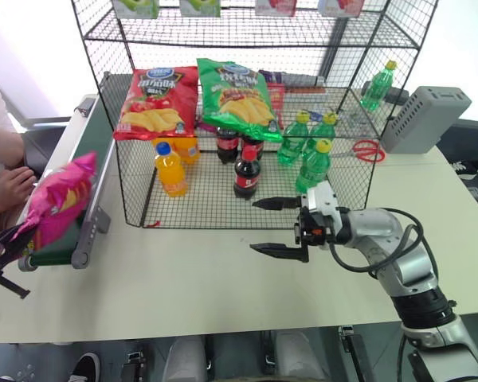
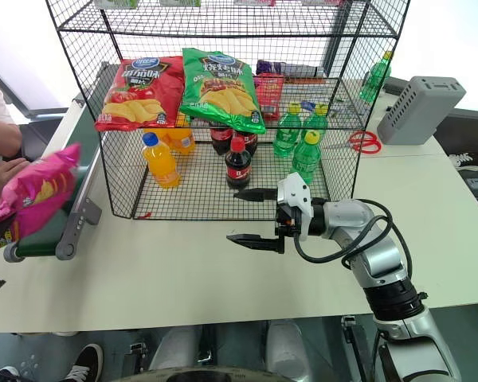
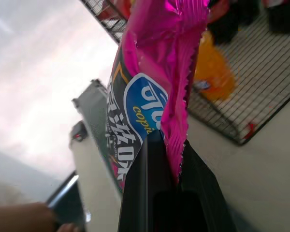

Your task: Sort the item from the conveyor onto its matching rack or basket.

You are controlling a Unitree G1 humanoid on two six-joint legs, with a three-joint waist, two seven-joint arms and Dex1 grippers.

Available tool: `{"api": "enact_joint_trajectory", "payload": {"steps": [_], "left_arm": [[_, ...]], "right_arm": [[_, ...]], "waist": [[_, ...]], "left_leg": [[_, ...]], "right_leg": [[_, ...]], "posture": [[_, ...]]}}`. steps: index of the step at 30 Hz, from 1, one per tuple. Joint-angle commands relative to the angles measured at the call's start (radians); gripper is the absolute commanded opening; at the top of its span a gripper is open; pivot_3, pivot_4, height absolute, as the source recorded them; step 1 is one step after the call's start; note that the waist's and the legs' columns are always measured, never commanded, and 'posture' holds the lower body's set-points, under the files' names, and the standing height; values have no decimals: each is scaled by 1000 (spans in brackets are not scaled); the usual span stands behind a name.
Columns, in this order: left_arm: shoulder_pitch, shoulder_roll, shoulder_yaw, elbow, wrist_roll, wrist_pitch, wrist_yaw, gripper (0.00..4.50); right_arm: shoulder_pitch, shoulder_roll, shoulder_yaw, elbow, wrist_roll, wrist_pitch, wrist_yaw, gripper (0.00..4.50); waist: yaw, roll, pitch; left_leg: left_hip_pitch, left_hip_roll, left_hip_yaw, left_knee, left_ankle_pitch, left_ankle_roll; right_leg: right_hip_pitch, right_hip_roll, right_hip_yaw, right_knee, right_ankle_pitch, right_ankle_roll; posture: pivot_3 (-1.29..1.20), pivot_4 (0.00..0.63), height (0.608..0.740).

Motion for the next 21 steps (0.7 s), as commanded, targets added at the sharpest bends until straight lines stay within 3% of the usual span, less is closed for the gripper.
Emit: {"api": "enact_joint_trajectory", "payload": {"steps": [1, 6, 11, 13, 17, 21], "left_arm": [[39, 19, 152, -181, -357, 289, -39, 42], [85, 42, 275, -324, -716, 608, -115, 42], [166, 28, 268, -385, -869, 852, -212, 42], [116, 28, 220, -377, -922, 890, -191, 42], [-114, 35, 3, -363, -1091, 921, -89, 42], [-330, 10, -206, -278, -1196, 997, -47, 42]], "right_arm": [[-13, -4, -35, 5, 13, -22, 15, 4500], [-20, -16, -60, 43, 24, -19, 34, 4500], [-11, -57, -121, 28, 118, 121, 32, 4500], [2, -77, -176, -7, 261, 291, 4, 4500], [64, -207, -282, -32, 628, 727, -7, 4500], [106, -259, -345, -43, 734, 842, -36, 4500]], "waist": [[1, 1, 1], [5, 2, 1], [6, 4, 2], [9, 4, 3], [43, 8, 4], [51, 8, 4]], "left_leg": [[0, 0, 0, 0, 0, 0], [1, 0, -1, 2, 0, 0], [1, -1, -1, 2, 0, -1], [1, -1, -1, 2, 1, -1], [1, 0, -4, 2, 2, -3], [1, 0, -4, 2, 2, -3]], "right_leg": [[0, 0, 0, 0, 0, 0], [2, 4, 0, 1, 0, 0], [2, 5, 0, 0, 0, -1], [2, 6, 0, 1, -1, -1], [3, 6, 0, 0, -2, -6], [4, 6, 0, -2, -1, -8]], "posture": [[0, 150, 740], [0, 150, 740], [0, 150, 740], [0, 150, 740], [0, 150, 740], [0, 150, 740]]}}
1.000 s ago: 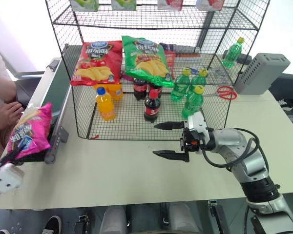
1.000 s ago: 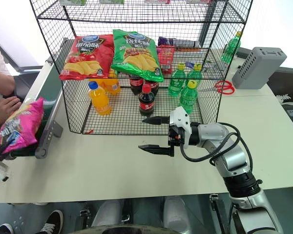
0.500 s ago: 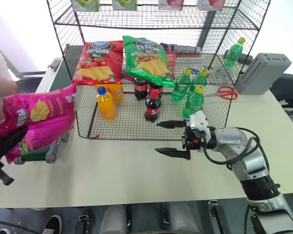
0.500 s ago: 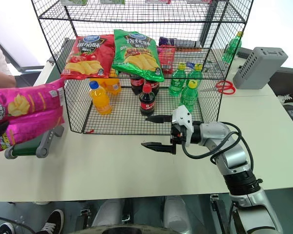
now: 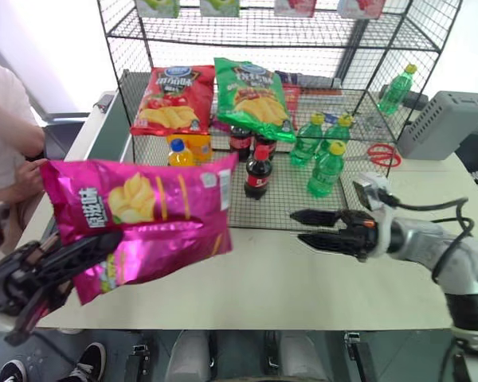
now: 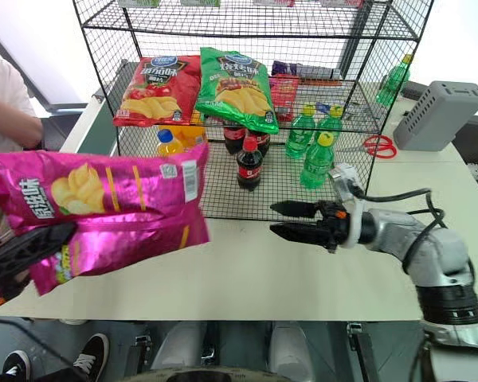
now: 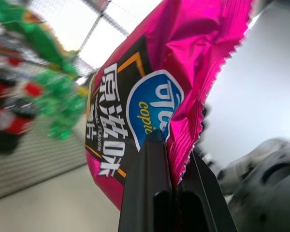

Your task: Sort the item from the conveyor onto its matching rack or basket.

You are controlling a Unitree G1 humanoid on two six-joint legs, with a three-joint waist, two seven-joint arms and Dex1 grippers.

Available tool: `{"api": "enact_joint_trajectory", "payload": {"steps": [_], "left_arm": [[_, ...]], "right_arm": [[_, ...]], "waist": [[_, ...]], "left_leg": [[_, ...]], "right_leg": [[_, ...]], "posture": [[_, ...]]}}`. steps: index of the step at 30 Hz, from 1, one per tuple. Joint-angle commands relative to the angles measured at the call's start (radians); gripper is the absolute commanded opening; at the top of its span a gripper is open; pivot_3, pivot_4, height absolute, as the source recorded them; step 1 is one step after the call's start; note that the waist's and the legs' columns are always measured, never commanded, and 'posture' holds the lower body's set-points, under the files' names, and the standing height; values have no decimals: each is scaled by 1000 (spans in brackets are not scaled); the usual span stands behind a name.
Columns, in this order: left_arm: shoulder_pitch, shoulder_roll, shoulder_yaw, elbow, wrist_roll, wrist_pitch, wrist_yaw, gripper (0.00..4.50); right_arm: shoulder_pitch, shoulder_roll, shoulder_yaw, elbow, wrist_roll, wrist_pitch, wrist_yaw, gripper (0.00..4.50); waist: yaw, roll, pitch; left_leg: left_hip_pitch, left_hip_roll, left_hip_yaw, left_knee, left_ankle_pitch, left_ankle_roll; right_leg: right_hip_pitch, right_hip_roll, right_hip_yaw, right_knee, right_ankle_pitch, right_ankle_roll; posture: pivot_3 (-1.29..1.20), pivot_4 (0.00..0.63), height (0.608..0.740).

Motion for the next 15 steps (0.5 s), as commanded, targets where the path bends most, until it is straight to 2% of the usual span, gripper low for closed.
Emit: {"api": "enact_joint_trajectory", "payload": {"steps": [1, 5, 8, 13, 15], "left_arm": [[-142, -29, -153, 70, -115, 66, 30, 42], [-301, -93, -266, 153, -125, 121, 47, 42], [-394, -133, -343, 195, -120, 166, 58, 42], [-466, -176, -391, 235, -108, 221, 66, 42], [-498, -193, -414, 262, -115, 247, 69, 42]], "right_arm": [[22, -25, -55, -54, 69, 55, -22, 4500], [1, 24, -81, -77, 143, 83, -100, 4500], [-17, 27, -100, -82, 324, 164, -168, 4500], [-16, 41, -80, -124, 397, 173, -228, 4500], [-44, 67, -54, -134, 363, 148, -251, 4500]], "waist": [[0, 1, 0], [-3, 0, 0], [2, 0, 0], [3, 0, 0], [2, 0, 0]], "left_leg": [[0, 0, 0, 0, 0, 0], [0, -1, 1, 0, 0, 0], [0, 0, 0, 0, 0, 0], [-1, 1, 0, 0, 0, 0], [-1, 1, 0, 0, 0, 0]], "right_leg": [[0, 0, 0, 0, 0, 0], [0, 4, 1, -1, 2, 4], [0, 7, 1, 0, 3, 4], [0, 7, 1, -1, 3, 4], [0, 8, 1, -1, 3, 4]], "posture": [[0, 150, 740], [0, 150, 740], [0, 150, 740], [0, 150, 740], [0, 150, 740]]}}
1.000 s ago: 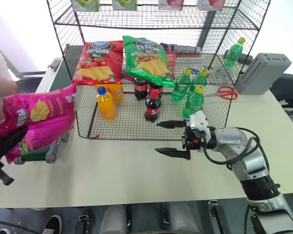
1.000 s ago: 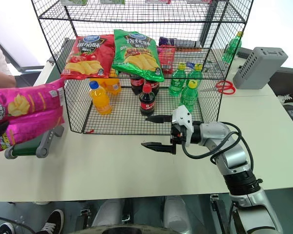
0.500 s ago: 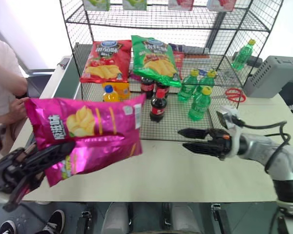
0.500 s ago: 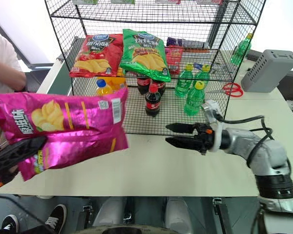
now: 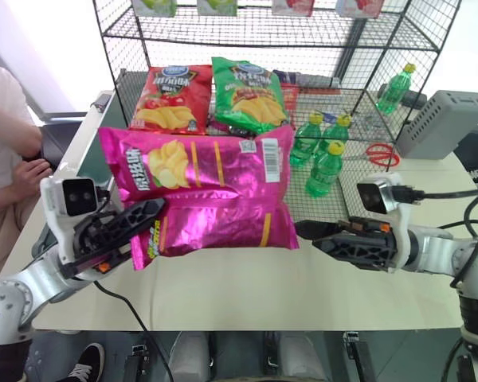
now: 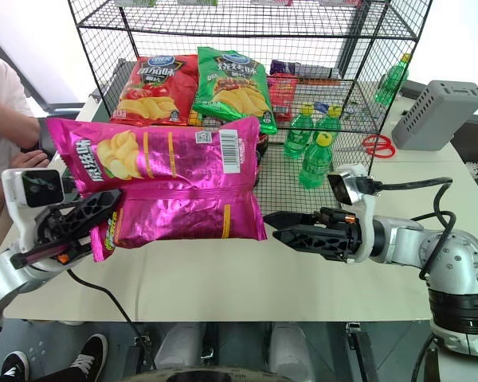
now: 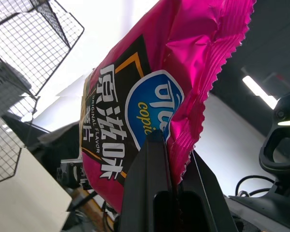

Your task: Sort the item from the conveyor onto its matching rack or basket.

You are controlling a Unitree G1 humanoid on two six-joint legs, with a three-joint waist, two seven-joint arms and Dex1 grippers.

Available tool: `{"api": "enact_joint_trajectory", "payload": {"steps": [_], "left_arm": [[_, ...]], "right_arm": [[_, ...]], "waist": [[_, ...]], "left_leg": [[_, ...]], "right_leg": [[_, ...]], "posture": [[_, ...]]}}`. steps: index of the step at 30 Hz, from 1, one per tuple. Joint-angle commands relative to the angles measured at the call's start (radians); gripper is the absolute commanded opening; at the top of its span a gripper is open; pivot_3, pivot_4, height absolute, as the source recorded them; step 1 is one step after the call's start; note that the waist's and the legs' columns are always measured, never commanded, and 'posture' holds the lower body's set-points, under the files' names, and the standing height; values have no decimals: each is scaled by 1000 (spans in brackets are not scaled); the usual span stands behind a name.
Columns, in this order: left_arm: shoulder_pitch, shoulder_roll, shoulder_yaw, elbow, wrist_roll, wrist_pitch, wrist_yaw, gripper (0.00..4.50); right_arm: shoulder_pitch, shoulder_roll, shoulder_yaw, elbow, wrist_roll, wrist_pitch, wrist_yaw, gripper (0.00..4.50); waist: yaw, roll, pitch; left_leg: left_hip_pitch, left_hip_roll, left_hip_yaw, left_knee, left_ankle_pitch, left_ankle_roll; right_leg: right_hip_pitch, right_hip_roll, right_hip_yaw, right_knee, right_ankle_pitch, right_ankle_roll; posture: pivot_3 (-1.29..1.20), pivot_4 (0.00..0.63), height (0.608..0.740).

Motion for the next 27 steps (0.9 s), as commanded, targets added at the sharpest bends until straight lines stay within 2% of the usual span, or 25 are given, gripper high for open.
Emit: {"api": "enact_joint_trajectory", "payload": {"steps": [1, 8, 13, 16, 22, 23, 27], "left_arm": [[-52, -29, -26, 27, -21, 37, 8, 42], [-92, -84, -61, 43, 106, 71, -19, 42], [-96, -112, -53, 37, 167, 76, -28, 42], [-89, -129, -42, 26, 195, 69, -27, 0], [-72, -143, -14, 5, 238, 56, -31, 0], [-70, -144, -8, 2, 246, 54, -32, 0], [-63, -140, 14, 22, 260, 49, -2, 0]], "right_arm": [[-47, 37, 21, -29, 23, -21, -43, 4500], [-85, 59, 64, -30, 102, 9, -78, 4500], [-86, 31, 85, -46, 87, 30, -51, 4500], [-82, 30, 106, -57, 67, 34, -55, 3593], [-58, 19, 126, -77, -27, 9, -24, 570], [-56, 16, 129, -78, -43, 4, -14, 219], [-59, 21, 129, -74, -92, -25, 12, 181]], "waist": [[0, 0, 0], [1, 0, 0], [1, 0, 0], [1, 0, 0], [1, 0, 0], [1, 0, 0], [1, 0, 0]], "left_leg": [[0, 0, 0, 0, 0, 0], [-1, 0, 0, 0, 0, 0], [-1, 0, 0, 0, 0, 0], [-1, 0, 0, 0, 0, 0], [-1, 0, 0, 0, 0, 0], [-1, 0, 0, 0, 0, 0], [-1, 0, 0, 0, 0, 0]], "right_leg": [[0, 0, 0, 0, 0, 0], [0, 0, 0, -1, 0, 0], [0, 1, 0, -1, 0, 0], [0, 1, 0, -1, 0, 0], [0, 1, 0, -1, 0, 0], [0, 1, 0, -1, 0, 0], [0, 1, 0, -1, 0, 0]], "posture": [[0, 150, 740], [0, 150, 740], [0, 150, 740], [0, 150, 740], [0, 150, 740], [0, 150, 740], [0, 150, 740]]}}
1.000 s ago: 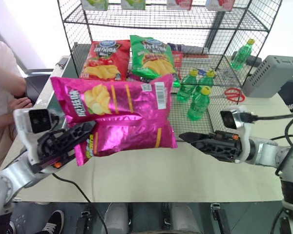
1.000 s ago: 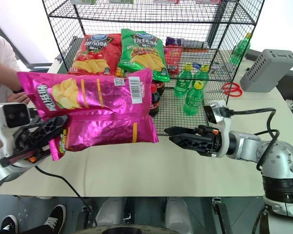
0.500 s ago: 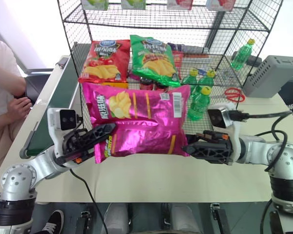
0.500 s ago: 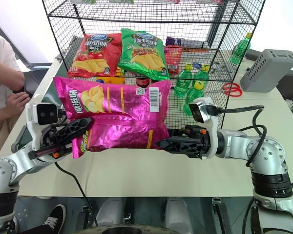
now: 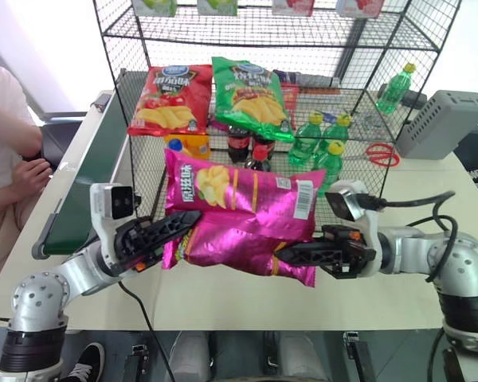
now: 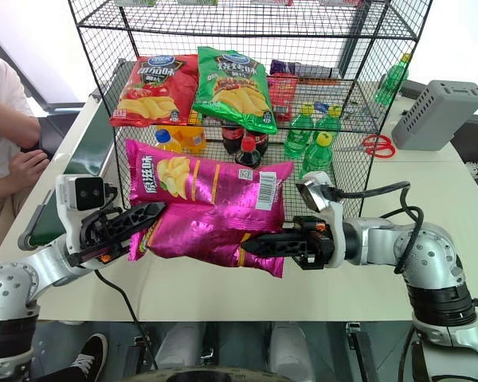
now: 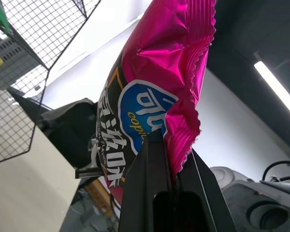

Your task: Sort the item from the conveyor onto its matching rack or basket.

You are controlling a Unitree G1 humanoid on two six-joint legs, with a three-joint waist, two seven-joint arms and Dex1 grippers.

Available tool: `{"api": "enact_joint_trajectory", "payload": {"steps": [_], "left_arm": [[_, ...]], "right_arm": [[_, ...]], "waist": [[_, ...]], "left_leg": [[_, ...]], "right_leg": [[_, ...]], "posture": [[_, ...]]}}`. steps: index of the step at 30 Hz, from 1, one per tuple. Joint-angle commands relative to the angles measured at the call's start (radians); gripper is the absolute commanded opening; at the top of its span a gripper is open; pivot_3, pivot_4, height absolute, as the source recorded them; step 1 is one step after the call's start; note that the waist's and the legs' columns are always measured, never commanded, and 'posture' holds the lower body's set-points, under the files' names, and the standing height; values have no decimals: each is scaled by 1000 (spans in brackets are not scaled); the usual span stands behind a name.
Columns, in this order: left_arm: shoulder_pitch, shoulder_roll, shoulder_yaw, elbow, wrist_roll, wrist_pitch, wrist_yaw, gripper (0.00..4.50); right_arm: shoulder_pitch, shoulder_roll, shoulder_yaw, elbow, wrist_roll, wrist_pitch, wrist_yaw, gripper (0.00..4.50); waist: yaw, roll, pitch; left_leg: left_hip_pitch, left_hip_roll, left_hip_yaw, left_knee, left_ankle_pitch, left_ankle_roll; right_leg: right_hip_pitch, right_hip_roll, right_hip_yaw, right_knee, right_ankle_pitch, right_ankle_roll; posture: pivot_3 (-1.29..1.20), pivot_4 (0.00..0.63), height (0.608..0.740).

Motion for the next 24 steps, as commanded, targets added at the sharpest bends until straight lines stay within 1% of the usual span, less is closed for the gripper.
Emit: {"api": "enact_joint_trajectory", "payload": {"steps": [1, 2, 4, 5, 6, 7, 8, 10, 12, 13, 15, 16, 17, 20, 22, 24], "left_arm": [[9, 9, 60, 6, -4, -18, 28, 0], [13, 15, 66, 11, 3, -15, 28, 0], [31, 21, 86, 10, 32, -21, 22, 565], [36, 21, 93, 9, 40, -23, 20, 927], [50, 32, 110, 17, 37, -18, 15, 1393], [61, 39, 128, 22, 50, -24, 12, 1826], [71, 43, 145, 25, 68, -33, 8, 2361], [94, 55, 174, 30, 116, -50, -12, 3367], [124, 65, 185, 13, 231, -106, -52, 4445], [128, 65, 193, 16, 246, -115, -59, 4500], [129, 67, 196, 13, 300, -146, -83, 4500], [127, 61, 190, 1, 359, -191, -96, 4500], [121, 51, 182, -8, 407, -229, -107, 4500], [76, 17, 144, 0, 508, -304, -114, 4500], [53, 5, 122, 11, 531, -306, -122, 4500], [24, -7, 92, 21, 583, -335, -140, 4500]], "right_arm": [[-5, -9, -3, -27, -43, -36, 38, 181], [-5, -11, 0, -29, -68, -49, 46, 181], [-6, -10, -7, -20, -120, -88, 55, 181], [-7, -8, -11, -15, -134, -98, 58, 181], [-1, -19, -11, -22, -191, -144, 73, 181], [4, -29, -23, -27, -216, -166, 81, 181], [5, -35, -39, -29, -227, -178, 77, 181], [26, -77, -48, -62, -321, -254, 100, 181], [70, -134, -67, -120, -408, -339, 143, 181], [82, -143, -83, -134, -456, -404, 151, 181], [88, -128, -109, -148, -588, -598, 166, 181], [85, -107, -122, -149, -645, -690, 163, 181], [93, -102, -135, -163, -669, -732, 162, 181], [112, -72, -174, -209, -752, -839, 95, 181], [116, -68, -184, -214, -811, -901, 69, 181], [115, -68, -195, -223, -876, -979, 50, 181]], "waist": [[0, 0, 0], [0, 0, 0], [-2, 0, 0], [-2, 0, 0], [-1, 0, 0], [-1, 0, 0], [-1, 0, 0], [1, 0, 0], [3, 0, 0], [3, 0, 0], [1, 0, 0], [0, 0, 0], [0, 0, 0], [2, 0, 0], [2, 0, 0], [2, 0, 0]], "left_leg": [[0, 0, 0, 0, 0, 0], [0, 0, 0, 0, 0, 0], [0, 0, 0, 0, 0, 0], [0, 0, 0, 0, 0, 0], [0, 0, 0, 0, 0, 0], [0, 0, 0, 0, 0, 0], [0, 0, 0, 0, 0, 0], [0, 0, 0, 0, 0, 0], [-1, 0, 0, 0, 0, 0], [-2, 0, 0, 0, 0, 0], [-2, 0, 1, -1, 0, 0], [-2, 0, 1, -1, 0, 0], [-2, 0, 1, -1, 0, 0], [-2, 0, 1, -1, 0, 0], [-2, 0, 1, -1, 0, -1], [-2, 0, 1, -1, 0, -1]], "right_leg": [[0, 0, 0, 0, 0, 0], [0, 0, 0, 0, 0, 0], [0, 0, 0, 0, 0, 0], [-1, 0, 0, 0, 0, 0], [-1, 0, 0, 0, 0, 0], [-1, 0, 0, 0, 0, 0], [-1, 0, 0, 0, 0, 0], [-1, 0, 0, -1, 0, 0], [-1, 0, 0, -2, 0, 0], [-1, 0, 0, -2, 0, 0], [-1, 0, 0, -3, 0, 0], [-1, 0, 0, -3, 0, 0], [-1, 0, 0, -3, 0, -1], [-1, 0, 0, -3, 0, 0], [-1, 0, 0, -3, 0, 0], [-1, 0, 0, -3, 0, 0]], "posture": [[0, 150, 740], [0, 150, 740], [0, 150, 740], [0, 150, 740], [0, 150, 740], [0, 150, 740], [0, 150, 740], [0, 150, 740], [0, 150, 740], [0, 150, 740], [0, 150, 740], [0, 150, 740], [0, 150, 740], [0, 150, 740], [0, 150, 740], [0, 150, 740]]}}
